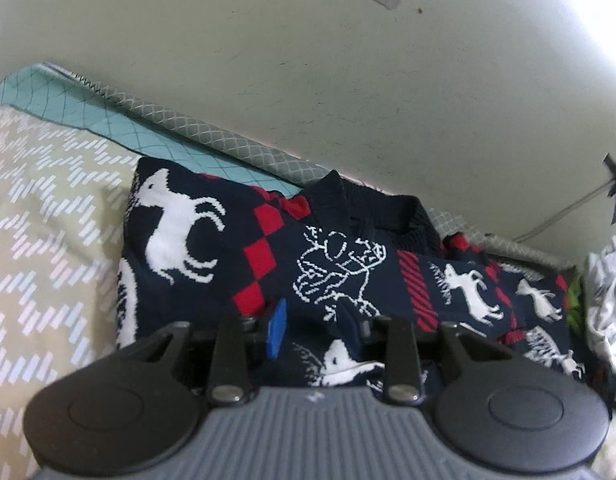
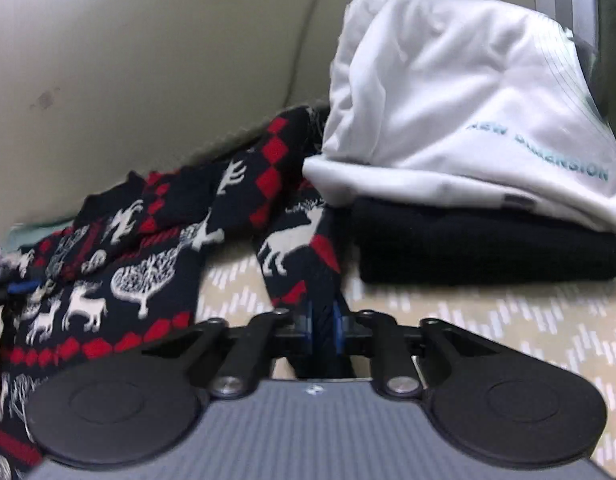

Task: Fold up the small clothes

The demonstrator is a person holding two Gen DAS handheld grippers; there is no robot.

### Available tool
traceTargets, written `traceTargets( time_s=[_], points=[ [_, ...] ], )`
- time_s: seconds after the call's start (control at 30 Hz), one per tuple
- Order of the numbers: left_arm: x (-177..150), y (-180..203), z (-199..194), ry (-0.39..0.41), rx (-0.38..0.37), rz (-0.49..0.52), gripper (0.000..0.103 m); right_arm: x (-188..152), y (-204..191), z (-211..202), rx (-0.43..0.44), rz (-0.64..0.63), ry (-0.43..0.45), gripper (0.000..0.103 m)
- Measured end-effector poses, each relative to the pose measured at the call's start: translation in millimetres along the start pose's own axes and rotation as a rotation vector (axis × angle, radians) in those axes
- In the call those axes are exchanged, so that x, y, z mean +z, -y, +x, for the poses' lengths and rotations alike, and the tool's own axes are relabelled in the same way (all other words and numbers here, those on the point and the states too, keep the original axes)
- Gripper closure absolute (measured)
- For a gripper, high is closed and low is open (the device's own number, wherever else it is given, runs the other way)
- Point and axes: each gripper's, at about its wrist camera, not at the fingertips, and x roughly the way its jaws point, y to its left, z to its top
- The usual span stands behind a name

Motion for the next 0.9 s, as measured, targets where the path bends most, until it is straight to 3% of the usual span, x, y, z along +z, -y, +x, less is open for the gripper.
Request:
traceTargets(
  time_s=[0.17,0.27,0.37,0.5,0.6,0.67,0.7,0.73,0.8,0.9],
  points=[
    [19,-18,-41,0.108,-0.07,-0.086,0.072,67,-66,-48,0.201,-0.093,0.156,0.095],
    [26,-32,-64,0.169,-0.102,-0.131,0.065,106,-121,-53,0.272,-0.185,0.184,0.095],
    [31,-47,-81,0.222,-0.114,-0.179,0.06,124,-185,-34,0.358,-0.263,0.13,0.094],
    [36,-62,-87,0.237,-0.144,-0.214,0.06,115,-273,14,0.478,-0.373,0.012,0.093],
    [38,-69,-84,0.223,-0.134,-0.222,0.057,100,-318,51,0.639,-0.395,-0.157,0.089],
    [39,-72,-80,0.205,-0.134,-0.232,0.055,98,-326,60,0.671,-0.397,-0.191,0.067],
    [39,-72,-77,0.194,-0.136,-0.237,0.055,101,-321,61,0.67,-0.394,-0.164,0.057],
    [38,-73,-76,0.187,-0.139,-0.238,0.053,105,-312,61,0.665,-0.383,-0.121,0.033],
    [35,-70,-70,0.169,-0.139,-0.231,0.05,112,-283,58,0.621,-0.363,-0.05,0.032],
    [31,-62,-61,0.148,-0.122,-0.197,0.049,113,-238,58,0.529,-0.304,-0.029,0.037]
  ],
)
